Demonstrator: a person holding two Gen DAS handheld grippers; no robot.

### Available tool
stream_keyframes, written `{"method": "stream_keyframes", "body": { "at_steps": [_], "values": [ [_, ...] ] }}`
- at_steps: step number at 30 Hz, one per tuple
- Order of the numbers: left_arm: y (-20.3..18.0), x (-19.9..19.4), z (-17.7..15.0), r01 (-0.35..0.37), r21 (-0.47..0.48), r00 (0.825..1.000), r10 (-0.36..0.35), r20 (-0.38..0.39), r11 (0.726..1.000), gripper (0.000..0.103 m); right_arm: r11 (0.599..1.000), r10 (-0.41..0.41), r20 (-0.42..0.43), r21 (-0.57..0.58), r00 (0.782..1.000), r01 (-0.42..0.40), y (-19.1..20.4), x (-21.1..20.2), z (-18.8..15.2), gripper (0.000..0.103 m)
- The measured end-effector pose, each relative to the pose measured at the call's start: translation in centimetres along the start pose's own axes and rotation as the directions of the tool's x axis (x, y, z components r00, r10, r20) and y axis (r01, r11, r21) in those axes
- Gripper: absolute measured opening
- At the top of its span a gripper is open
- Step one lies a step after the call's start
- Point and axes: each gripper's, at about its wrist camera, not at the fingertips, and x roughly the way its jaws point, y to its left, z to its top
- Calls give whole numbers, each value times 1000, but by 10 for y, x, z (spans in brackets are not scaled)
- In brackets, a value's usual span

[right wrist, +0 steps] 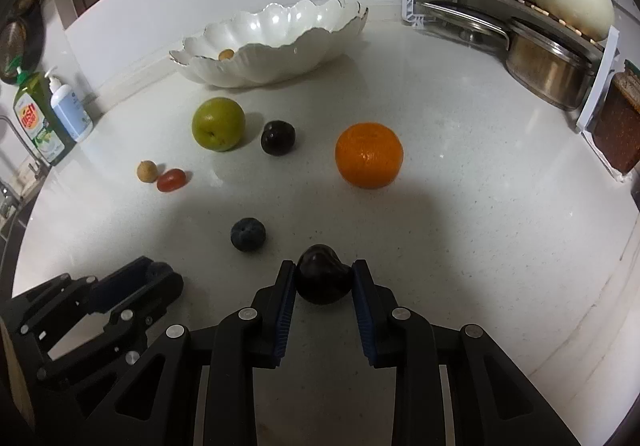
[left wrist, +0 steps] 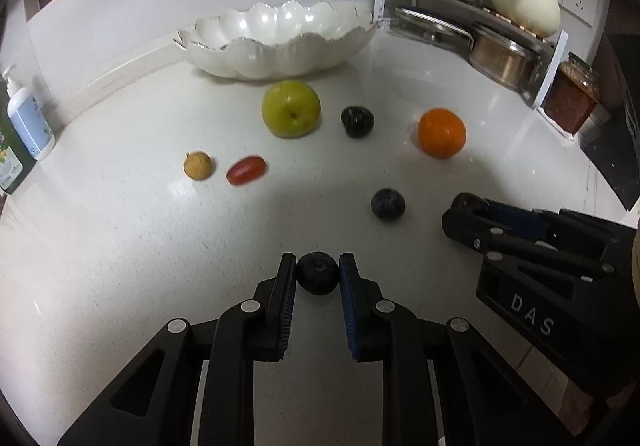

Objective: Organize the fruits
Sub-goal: 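Close the left tool on its dark plum while the right tool closes on the other plum, then carry the plum in the left tool while the right tool carries its plum toward the bowl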

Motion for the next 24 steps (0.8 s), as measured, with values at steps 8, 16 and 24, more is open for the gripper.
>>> {"method": "stream_keyframes", "body": {
  "at_steps": [8,16,24],
  "values": [
    [8,-18,12,-3,-38,999,4,45,999,23,1000,19,46,-9,999,-19,2,-18,6,30],
    [20,-34,29,6,-46,995,-1,99,999,22,1000,16,88,-8,996,-16,10,-35,20,30],
    [38,-50,48,3,-61,988,7,157,998,22,1000,21,126,-1,992,-21,22,-47,35,30]
  ]
}}
